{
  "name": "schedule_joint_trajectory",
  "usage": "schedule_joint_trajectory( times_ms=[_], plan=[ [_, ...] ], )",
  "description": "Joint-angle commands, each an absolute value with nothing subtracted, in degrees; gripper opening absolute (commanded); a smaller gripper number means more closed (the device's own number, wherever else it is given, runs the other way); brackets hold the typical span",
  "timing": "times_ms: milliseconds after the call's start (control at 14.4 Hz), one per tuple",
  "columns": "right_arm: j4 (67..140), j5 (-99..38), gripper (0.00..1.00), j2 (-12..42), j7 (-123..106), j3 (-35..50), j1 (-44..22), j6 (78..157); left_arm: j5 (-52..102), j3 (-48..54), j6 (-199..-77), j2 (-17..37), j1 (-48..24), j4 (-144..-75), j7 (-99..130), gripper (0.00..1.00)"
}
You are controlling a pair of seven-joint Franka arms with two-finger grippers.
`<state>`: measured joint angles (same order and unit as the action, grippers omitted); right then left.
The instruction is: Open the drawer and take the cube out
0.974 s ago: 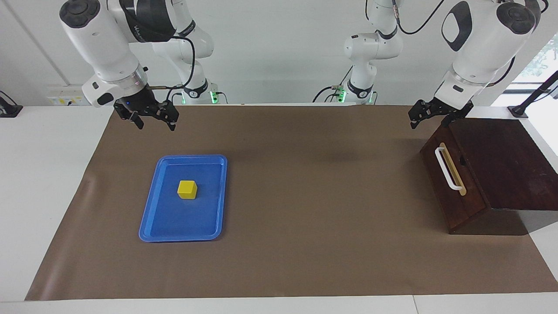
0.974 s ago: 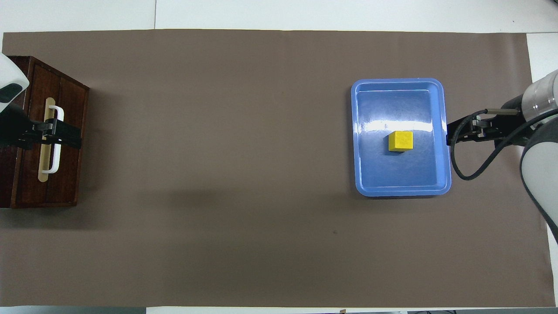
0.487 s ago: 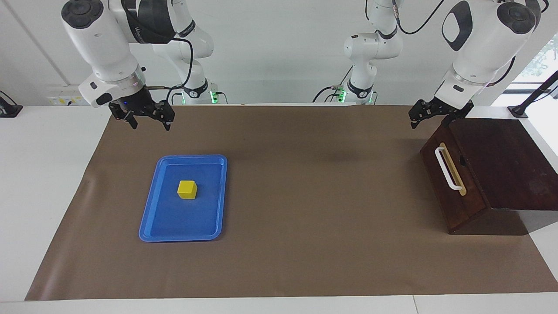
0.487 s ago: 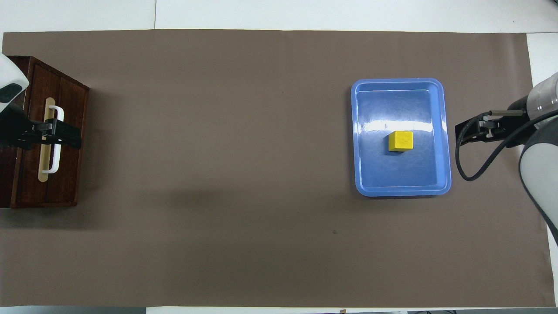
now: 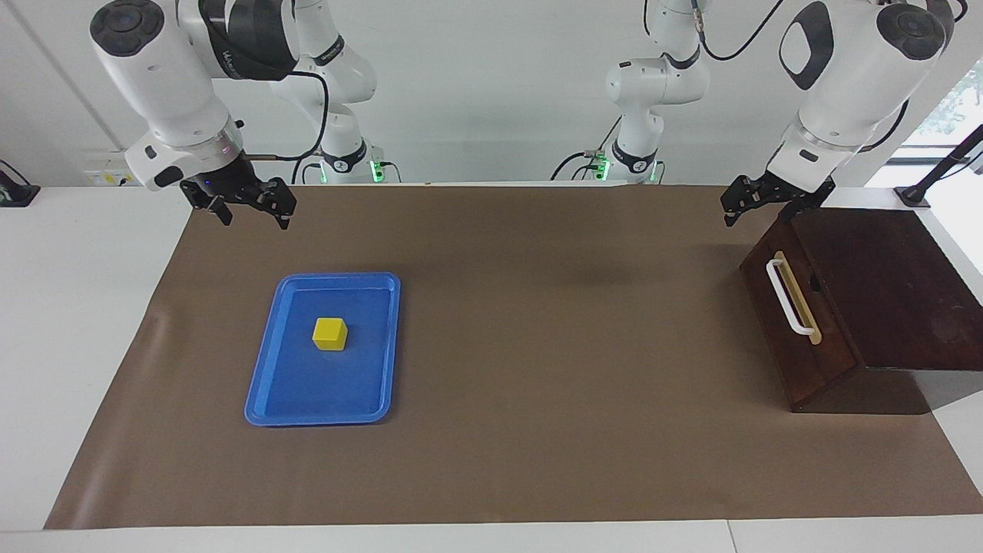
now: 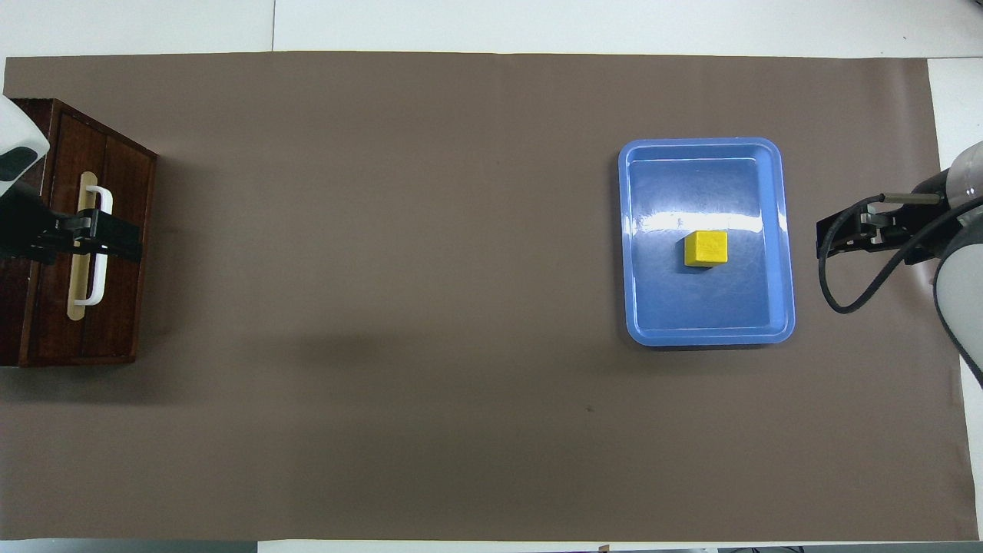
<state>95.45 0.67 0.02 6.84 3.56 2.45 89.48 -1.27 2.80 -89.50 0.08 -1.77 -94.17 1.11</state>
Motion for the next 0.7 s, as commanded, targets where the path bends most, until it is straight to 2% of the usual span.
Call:
schedule_joint_trajectory(
  times_ms=[0, 626],
  plan=[
    [95.6, -1.6, 1.00, -0.4, 6.7, 3.8, 3.1, 88.6, -0.6, 2.5, -89.1, -1.0, -2.2, -94.7, 0.9, 1.00],
    [95.2, -1.7, 1.00, -0.3, 6.9, 3.7, 3.1, 88.1, -0.6, 2.7, -89.0, -1.0, -2.1, -94.7, 0.9, 1.00]
  ],
)
